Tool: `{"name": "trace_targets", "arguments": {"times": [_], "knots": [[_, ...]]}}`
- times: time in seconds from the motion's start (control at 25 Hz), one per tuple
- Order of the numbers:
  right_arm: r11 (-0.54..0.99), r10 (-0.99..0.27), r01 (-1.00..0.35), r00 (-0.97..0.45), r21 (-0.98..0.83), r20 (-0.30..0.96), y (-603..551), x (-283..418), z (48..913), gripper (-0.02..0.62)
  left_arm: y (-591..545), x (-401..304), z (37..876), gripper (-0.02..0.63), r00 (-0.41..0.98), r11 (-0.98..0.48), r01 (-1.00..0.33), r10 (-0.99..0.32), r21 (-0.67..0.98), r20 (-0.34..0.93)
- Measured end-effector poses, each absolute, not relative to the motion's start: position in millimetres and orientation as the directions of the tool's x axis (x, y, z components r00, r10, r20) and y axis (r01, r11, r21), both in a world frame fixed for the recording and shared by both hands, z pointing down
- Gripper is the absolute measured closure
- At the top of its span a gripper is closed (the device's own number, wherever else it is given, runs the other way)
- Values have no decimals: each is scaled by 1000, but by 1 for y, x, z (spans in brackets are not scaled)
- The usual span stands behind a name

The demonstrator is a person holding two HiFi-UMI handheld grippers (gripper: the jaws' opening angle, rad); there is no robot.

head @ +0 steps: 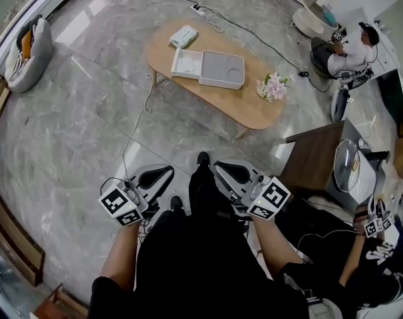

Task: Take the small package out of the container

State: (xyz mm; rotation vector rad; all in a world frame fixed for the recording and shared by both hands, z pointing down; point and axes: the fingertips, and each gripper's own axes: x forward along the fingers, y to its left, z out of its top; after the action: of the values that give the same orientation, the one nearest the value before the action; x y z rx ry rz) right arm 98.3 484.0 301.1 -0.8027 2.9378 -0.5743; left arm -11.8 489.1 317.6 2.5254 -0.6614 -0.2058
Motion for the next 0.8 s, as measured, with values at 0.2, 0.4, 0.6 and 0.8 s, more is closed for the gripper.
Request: {"name": "trace_targets", "arguments": {"times": [0.2,0.4,0.6,0.8], "knots": [[832,-455,-436,-890,-342,26,403,120,292,583,420,14,308,588,855,-732,-441,-518,519,-5],[851,-435,-405,-900,-334,-15,336,143,276,583,358,36,280,589,849,-739,-462,-529,490,2],[868,-391,-357,-920,-346,-31,291,159,275,583,306,48,273,589,823,-716,-509,-568,477,26],[870,-368,-333,-930,-364,-28,256,173,282,583,269,60,268,589,810,-705,-519,-586,483,14]]}}
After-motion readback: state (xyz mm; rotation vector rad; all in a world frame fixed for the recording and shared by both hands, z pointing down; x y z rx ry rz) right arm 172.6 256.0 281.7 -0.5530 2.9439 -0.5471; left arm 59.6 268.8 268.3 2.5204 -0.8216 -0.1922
